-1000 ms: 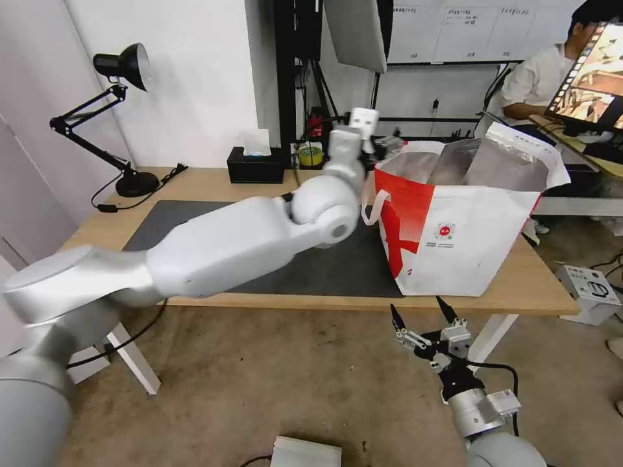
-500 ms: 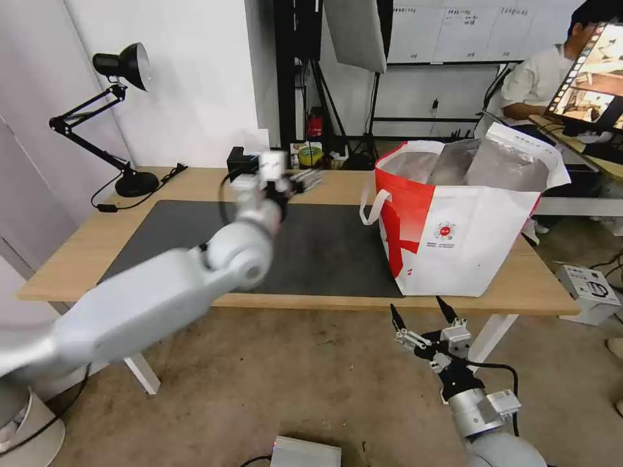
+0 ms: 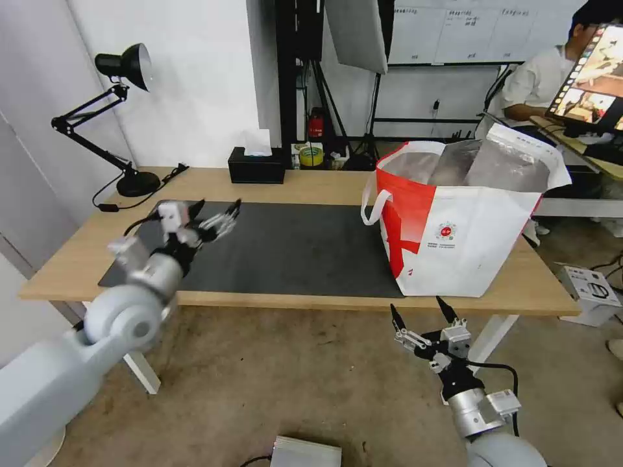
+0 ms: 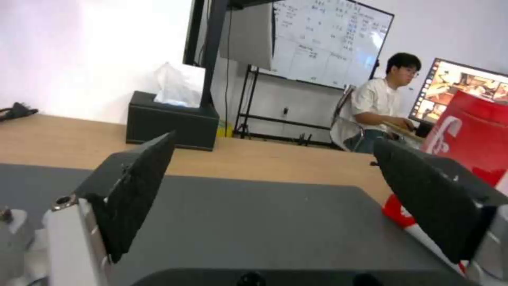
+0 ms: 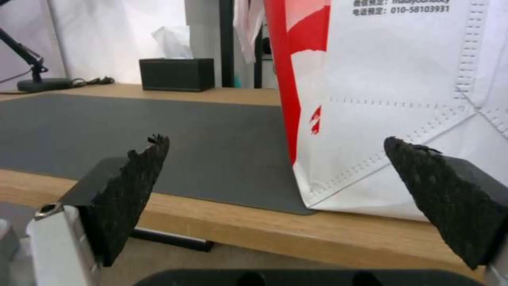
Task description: Pick up the trash from the table and place it into the takeout bag.
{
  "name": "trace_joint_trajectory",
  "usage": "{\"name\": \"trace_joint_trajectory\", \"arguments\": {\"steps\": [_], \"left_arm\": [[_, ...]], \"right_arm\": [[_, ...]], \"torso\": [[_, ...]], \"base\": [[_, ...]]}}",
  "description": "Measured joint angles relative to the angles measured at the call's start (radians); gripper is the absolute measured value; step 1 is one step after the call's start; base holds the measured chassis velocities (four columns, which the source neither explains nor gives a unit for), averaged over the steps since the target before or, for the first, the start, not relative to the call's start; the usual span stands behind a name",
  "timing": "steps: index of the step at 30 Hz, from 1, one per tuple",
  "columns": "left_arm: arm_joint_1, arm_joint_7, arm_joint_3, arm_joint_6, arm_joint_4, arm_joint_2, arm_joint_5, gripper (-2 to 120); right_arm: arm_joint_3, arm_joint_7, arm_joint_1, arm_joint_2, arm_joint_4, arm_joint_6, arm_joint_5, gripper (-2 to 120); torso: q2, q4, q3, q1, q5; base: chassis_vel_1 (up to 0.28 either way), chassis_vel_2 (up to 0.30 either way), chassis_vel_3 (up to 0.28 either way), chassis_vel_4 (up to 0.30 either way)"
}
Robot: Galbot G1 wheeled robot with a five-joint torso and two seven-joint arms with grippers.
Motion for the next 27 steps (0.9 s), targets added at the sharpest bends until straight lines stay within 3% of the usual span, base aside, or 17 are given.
{"name": "trace_joint_trajectory", "arguments": {"steps": [3,12,27], "left_arm": [[0.114,0.061,-0.118,-0.001,-0.007,-0.040,0.035,100],[0.297,0.135,-0.278,-0.020,-0.015,-0.180,0.119,100],[0.541,0.233,-0.441,-0.118,-0.002,-0.362,0.294,100]], "right_arm": [[0.000,0.000,0.000,0.000,0.000,0.000,0.000,100],[0.000,0.000,0.000,0.000,0.000,0.000,0.000,100],[0.000,0.000,0.000,0.000,0.000,0.000,0.000,100]], "torso": [[0.000,-0.0002,0.000,0.000,0.0001],[0.000,0.0000,0.000,0.000,0.0003],[0.000,-0.0001,0.000,0.000,0.0003]], "base": [[0.000,0.000,0.000,0.000],[0.000,0.000,0.000,0.000],[0.000,0.000,0.000,0.000]]}}
